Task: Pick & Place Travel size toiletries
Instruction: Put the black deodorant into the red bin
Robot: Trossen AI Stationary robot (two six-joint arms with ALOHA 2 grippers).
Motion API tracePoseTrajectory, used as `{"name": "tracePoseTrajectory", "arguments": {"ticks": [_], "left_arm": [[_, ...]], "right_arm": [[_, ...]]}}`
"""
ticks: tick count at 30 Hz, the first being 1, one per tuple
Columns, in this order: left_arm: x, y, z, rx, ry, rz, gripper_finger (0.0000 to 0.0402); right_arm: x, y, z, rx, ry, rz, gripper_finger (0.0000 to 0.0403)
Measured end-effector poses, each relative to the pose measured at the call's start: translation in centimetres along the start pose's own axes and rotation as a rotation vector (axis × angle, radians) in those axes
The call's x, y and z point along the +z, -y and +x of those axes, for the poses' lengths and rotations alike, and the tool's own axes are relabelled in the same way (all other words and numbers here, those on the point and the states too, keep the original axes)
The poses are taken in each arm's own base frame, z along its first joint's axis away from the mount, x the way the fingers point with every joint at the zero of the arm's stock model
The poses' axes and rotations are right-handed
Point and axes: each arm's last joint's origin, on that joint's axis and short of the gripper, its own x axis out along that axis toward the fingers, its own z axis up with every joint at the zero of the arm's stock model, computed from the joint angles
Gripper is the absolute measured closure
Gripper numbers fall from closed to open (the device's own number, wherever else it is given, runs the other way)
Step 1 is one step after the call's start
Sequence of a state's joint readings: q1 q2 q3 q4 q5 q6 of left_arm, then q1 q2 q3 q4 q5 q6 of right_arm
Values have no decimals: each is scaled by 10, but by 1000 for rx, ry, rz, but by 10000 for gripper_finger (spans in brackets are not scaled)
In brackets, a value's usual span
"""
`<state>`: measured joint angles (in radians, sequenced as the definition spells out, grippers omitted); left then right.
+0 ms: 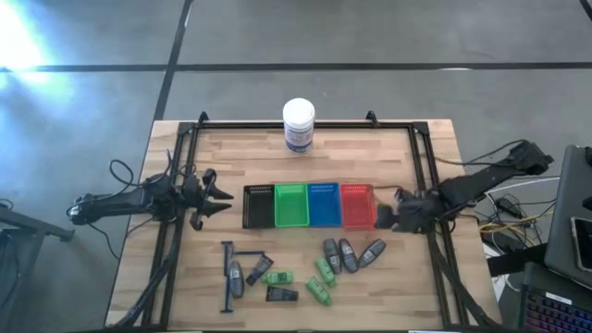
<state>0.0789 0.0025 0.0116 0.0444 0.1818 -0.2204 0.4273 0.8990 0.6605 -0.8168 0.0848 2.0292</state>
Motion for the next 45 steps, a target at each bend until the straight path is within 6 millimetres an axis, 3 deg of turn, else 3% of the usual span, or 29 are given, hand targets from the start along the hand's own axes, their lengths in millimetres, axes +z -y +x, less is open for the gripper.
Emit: {"name": "tracePoseTrajectory", "arguments": {"ticks": [9,17,34,38,45], "left_arm": [[0,0,0,0,0,0,275],[0,0,0,0,0,0,275],[0,0,0,0,0,0,275],[0,0,0,0,0,0,275],[0,0,0,0,-1,0,275]], "right_arm": [[-47,-26,58,-295,61,144,39],[-59,-26,90,-412,127,210,39],[-53,-14,122,-478,197,155,42],[-54,-14,122,-476,184,117,72],[-60,-13,115,-438,162,40,162]]}}
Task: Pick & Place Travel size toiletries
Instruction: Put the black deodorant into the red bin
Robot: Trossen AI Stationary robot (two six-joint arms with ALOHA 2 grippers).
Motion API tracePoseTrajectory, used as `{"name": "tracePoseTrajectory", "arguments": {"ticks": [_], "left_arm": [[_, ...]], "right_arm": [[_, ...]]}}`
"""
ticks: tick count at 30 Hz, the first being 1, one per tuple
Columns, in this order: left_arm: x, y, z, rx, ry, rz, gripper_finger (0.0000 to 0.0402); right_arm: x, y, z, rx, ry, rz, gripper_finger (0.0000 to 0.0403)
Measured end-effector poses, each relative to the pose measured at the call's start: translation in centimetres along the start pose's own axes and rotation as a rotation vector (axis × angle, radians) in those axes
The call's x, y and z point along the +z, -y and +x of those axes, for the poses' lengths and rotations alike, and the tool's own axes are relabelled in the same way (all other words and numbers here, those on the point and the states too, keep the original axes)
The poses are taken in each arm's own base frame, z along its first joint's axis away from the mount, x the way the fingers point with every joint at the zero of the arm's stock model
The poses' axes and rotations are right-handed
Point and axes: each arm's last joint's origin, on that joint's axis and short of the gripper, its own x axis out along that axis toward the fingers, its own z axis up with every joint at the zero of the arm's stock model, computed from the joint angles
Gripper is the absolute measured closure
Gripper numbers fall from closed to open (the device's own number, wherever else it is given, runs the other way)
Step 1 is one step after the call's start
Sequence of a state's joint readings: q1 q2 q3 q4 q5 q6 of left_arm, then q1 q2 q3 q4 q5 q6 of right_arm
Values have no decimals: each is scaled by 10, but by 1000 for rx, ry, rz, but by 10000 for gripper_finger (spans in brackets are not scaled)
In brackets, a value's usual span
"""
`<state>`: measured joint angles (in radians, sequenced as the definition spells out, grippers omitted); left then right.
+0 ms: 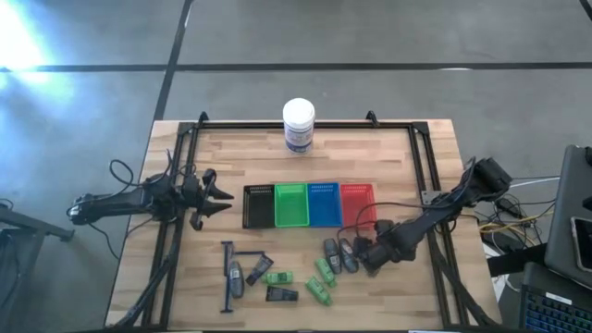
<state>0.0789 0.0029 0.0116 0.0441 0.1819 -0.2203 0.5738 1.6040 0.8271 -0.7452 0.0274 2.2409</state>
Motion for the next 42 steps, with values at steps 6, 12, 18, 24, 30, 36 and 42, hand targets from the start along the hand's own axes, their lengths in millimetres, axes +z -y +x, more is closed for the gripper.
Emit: {"name": "tracePoseTrajectory", "arguments": {"ticks": [6,12,18,24,30,36,42], "left_arm": [[0,0,0,0,0,0,275],[0,0,0,0,1,0,275],[0,0,0,0,1,0,275],[0,0,0,0,1,0,275],[0,0,0,0,0,0,275],[0,0,0,0,-1,0,275],[0,0,0,0,-1,0,275]], "right_arm": [[-10,8,-1,3,-6,-63,206],[-18,11,-5,41,-37,-149,202],[-26,3,-24,112,-85,-271,205],[-25,-10,-62,267,-72,-324,205],[12,-18,-104,337,85,-282,205],[75,-36,-117,323,173,-300,205],[130,-46,-100,271,139,-321,205]]}}
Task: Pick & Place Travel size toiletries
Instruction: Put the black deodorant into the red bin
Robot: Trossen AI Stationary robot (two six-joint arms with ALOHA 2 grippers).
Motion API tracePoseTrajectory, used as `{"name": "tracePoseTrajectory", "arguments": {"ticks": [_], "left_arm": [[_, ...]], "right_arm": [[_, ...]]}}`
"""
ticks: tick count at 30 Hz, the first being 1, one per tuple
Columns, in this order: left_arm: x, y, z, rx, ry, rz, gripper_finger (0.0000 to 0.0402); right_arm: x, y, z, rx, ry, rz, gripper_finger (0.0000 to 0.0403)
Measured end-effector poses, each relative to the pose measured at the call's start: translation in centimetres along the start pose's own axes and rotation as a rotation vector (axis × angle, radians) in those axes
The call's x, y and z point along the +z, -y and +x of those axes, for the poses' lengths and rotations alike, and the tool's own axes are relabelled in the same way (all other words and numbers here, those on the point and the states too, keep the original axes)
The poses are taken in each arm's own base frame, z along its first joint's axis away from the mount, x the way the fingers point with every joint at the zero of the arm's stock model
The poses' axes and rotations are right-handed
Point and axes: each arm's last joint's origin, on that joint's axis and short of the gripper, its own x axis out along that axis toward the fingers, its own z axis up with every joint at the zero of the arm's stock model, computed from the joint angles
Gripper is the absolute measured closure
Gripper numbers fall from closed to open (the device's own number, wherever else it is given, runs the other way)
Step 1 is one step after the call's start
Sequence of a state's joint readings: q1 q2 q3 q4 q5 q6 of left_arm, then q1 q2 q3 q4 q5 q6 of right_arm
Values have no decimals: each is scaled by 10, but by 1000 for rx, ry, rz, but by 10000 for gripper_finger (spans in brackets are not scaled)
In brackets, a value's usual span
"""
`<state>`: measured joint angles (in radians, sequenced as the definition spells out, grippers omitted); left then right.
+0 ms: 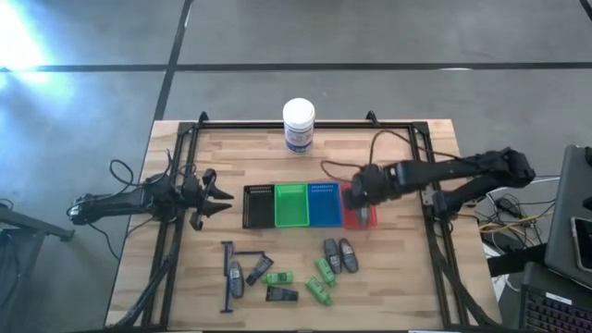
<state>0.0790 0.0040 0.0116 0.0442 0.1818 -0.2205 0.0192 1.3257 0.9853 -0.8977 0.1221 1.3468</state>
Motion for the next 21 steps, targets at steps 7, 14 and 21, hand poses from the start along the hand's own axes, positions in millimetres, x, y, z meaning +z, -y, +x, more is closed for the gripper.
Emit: {"name": "tracePoseTrajectory", "arguments": {"ticks": [7,14,21], "left_arm": [[0,0,0,0,0,0,275],[0,0,0,0,0,0,275],[0,0,0,0,0,0,275]], "right_arm": [[29,8,29,-69,-51,-22,205],[32,3,58,-81,-123,-29,200],[30,2,78,-140,-164,-38,197]]}}
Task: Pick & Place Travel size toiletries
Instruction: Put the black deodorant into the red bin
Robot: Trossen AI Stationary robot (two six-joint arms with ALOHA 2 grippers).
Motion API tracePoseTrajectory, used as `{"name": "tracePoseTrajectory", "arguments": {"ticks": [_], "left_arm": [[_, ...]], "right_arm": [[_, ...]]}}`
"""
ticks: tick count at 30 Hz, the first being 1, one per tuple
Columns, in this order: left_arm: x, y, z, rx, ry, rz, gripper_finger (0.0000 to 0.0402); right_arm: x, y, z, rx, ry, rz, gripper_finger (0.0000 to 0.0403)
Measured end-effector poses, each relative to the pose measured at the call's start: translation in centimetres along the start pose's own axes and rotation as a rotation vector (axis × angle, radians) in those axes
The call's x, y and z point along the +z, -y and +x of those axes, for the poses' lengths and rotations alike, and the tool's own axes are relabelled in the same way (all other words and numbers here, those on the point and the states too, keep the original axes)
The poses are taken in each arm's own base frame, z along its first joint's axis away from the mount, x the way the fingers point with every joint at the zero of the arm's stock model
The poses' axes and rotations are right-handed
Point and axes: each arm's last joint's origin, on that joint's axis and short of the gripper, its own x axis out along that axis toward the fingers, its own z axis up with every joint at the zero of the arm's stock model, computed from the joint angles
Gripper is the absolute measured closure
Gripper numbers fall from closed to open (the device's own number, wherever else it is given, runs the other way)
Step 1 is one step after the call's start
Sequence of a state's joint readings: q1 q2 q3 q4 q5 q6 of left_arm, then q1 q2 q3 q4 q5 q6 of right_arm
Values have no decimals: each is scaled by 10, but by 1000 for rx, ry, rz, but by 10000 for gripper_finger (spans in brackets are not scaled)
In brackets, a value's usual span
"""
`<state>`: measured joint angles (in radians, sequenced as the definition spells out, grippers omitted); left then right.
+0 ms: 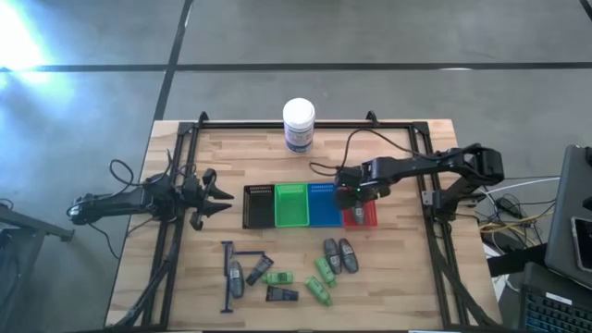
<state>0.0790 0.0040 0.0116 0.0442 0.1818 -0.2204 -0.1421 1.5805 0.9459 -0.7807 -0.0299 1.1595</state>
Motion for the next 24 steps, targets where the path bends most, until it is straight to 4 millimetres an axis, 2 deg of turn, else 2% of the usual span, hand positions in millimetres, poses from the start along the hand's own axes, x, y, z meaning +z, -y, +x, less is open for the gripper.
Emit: {"name": "tracePoseTrajectory", "arguments": {"ticks": [6,14,19,24], "left_arm": [[0,0,0,0,0,0,275],[0,0,0,0,-1,0,275],[0,0,0,0,0,0,275],[0,0,0,0,0,0,275]], "right_arm": [[1,-1,0,-6,17,-1,155],[-2,-3,-11,19,63,-32,98],[-20,-8,-29,45,78,-72,76],[-56,-15,-42,66,72,-97,67]]}}
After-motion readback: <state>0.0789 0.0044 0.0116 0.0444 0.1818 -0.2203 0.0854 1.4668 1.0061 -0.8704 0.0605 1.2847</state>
